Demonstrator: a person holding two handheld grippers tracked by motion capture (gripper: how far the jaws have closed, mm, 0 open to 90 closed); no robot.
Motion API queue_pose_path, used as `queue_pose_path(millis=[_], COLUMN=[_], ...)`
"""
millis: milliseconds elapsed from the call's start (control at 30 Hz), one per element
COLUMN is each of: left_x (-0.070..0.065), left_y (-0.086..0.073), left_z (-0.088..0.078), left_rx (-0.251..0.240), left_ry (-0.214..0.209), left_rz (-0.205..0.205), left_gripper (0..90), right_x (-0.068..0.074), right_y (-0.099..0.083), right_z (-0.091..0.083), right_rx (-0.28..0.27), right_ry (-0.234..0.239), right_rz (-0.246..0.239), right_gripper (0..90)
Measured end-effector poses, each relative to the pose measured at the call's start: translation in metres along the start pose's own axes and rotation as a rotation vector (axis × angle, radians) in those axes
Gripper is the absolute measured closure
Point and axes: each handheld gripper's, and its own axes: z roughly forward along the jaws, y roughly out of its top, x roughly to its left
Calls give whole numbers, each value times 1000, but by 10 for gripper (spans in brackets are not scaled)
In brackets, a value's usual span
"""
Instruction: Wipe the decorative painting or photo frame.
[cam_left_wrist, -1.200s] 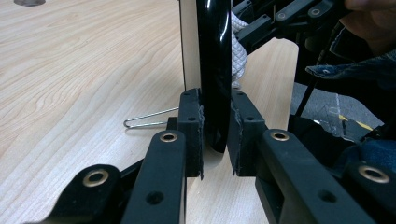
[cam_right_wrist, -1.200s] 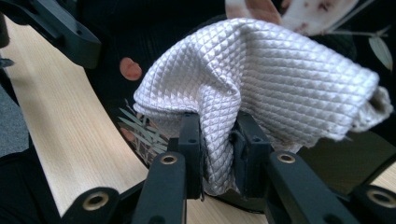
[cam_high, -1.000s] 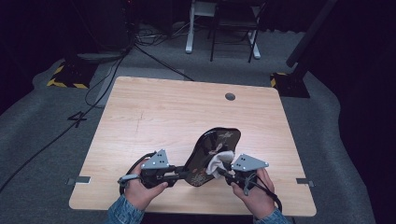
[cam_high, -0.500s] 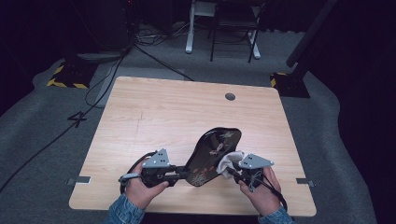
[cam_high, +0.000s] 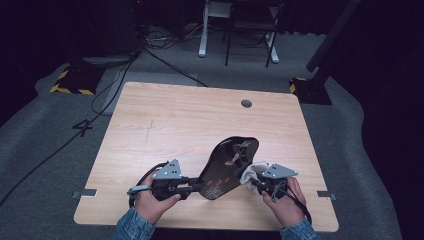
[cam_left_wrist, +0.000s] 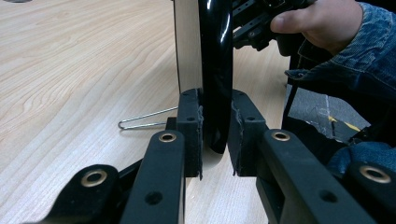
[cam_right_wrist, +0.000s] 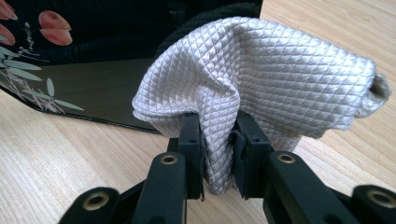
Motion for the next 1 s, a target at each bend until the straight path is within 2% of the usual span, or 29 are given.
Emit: queue_pose_path(millis=[200,233,433,733,1000], left_x=[-1,-1,-1,-1,-1], left_y=[0,0,0,0,0], left_z=[1,1,1,1,1], left_rx=[1,2,1,2,1], left_ry=[-17,-17,-16,-15,-14], left_rz=[-13,-13,-13,-11,-14], left_gripper=[761,760,760,761,761], right_x=[9,15,30,53,69], right_y=[4,8,18,31,36], right_z=[0,-1,-5,-9,-8], right_rx=[-6,-11,-36,-79,-91], right_ry=[16,20,47,98,129], right_rz=[-24,-47,-88,-141,-184], right_gripper=[753,753,752,752,751])
